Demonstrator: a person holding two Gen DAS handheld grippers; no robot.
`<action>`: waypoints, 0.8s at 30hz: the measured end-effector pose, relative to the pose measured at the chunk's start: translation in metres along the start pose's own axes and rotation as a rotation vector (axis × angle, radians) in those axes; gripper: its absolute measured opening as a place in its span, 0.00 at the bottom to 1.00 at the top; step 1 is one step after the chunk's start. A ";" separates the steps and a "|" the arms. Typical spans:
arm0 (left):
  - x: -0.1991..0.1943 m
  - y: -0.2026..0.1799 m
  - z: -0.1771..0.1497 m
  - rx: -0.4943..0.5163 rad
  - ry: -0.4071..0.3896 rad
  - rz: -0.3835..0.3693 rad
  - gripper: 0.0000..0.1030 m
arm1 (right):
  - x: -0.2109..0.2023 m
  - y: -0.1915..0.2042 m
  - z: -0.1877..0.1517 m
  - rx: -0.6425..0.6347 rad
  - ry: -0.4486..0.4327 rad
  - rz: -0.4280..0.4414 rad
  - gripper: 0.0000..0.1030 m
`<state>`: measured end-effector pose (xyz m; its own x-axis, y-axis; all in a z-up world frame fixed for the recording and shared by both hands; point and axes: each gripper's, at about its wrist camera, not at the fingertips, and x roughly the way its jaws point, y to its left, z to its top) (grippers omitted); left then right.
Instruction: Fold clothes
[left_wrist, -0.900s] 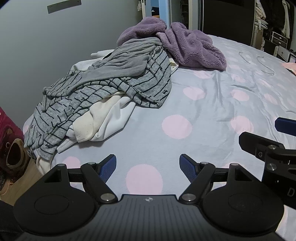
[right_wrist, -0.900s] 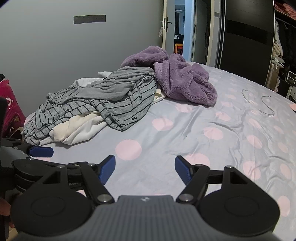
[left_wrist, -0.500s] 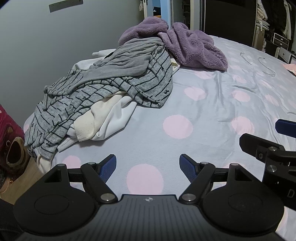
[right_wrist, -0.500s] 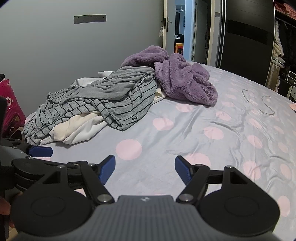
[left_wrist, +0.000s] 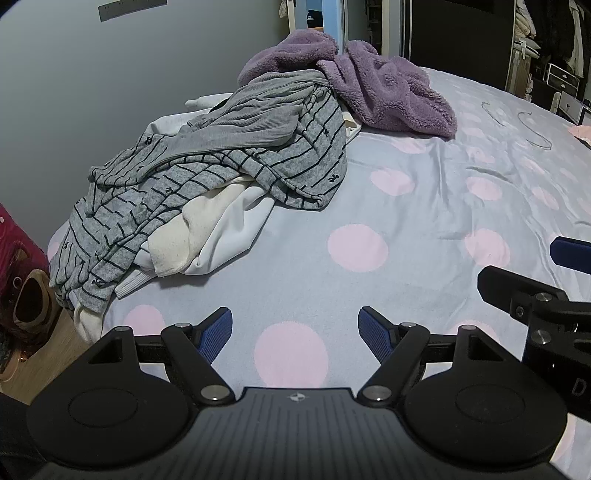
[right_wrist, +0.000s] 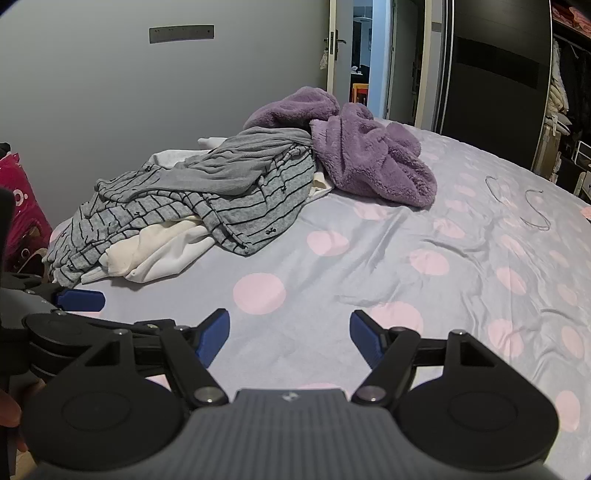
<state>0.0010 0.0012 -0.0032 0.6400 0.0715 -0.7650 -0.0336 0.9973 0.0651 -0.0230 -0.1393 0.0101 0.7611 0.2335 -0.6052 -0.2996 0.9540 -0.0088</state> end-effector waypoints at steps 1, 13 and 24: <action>0.000 0.000 0.000 -0.001 0.002 0.000 0.72 | 0.000 0.000 0.000 0.000 0.000 -0.001 0.72; 0.000 0.000 -0.002 -0.003 0.006 0.003 0.72 | 0.002 0.001 0.000 -0.002 0.007 -0.002 0.72; 0.001 0.001 -0.002 -0.008 0.011 0.001 0.72 | 0.004 0.002 0.000 0.000 0.014 -0.003 0.72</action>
<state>-0.0002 0.0018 -0.0053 0.6311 0.0731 -0.7722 -0.0410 0.9973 0.0609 -0.0209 -0.1364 0.0074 0.7540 0.2276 -0.6161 -0.2970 0.9548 -0.0107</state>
